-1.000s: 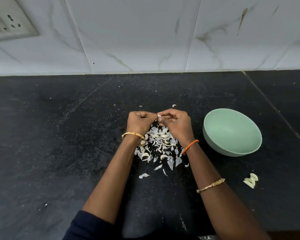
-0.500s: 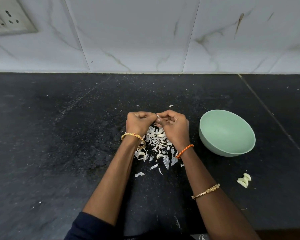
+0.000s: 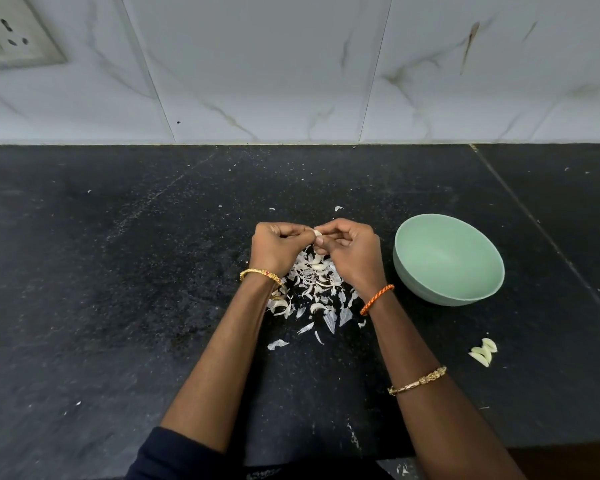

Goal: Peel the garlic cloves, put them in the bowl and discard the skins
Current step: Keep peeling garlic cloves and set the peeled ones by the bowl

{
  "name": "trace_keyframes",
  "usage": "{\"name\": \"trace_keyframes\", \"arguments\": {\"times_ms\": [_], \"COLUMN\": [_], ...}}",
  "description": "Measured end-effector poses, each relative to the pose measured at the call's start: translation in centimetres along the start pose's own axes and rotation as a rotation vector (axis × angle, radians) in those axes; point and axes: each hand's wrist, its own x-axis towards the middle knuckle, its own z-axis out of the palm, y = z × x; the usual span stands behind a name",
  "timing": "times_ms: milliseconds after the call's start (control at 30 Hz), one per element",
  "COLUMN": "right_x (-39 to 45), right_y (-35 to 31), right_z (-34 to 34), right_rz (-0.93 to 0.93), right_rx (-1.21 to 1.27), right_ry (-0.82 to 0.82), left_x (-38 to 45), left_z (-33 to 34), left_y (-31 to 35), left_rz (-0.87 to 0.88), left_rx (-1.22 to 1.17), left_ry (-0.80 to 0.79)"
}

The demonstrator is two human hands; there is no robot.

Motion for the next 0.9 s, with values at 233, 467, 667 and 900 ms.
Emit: {"name": "trace_keyframes", "arguments": {"times_ms": [233, 467, 667, 900], "right_x": [-0.6, -1.0, -1.2, -1.1], "right_y": [0.8, 1.0, 0.9, 0.9], "right_z": [1.0, 1.4, 1.6, 1.3], "right_rz": [-0.066, -0.069, 0.081, 0.212], "right_rx": [-0.001, 0.08, 0.391, 0.642], "right_ry": [0.125, 0.144, 0.068, 0.013], "left_x": [-0.8, -0.7, -0.3, -0.4], "left_z": [1.0, 1.2, 0.9, 0.7], "left_y": [0.4, 0.1, 0.6, 0.4], "left_rz": [-0.01, -0.073, -0.337, -0.493], "left_rx": [-0.027, -0.075, -0.155, -0.279], "left_ry": [0.077, 0.102, 0.086, 0.036]}}
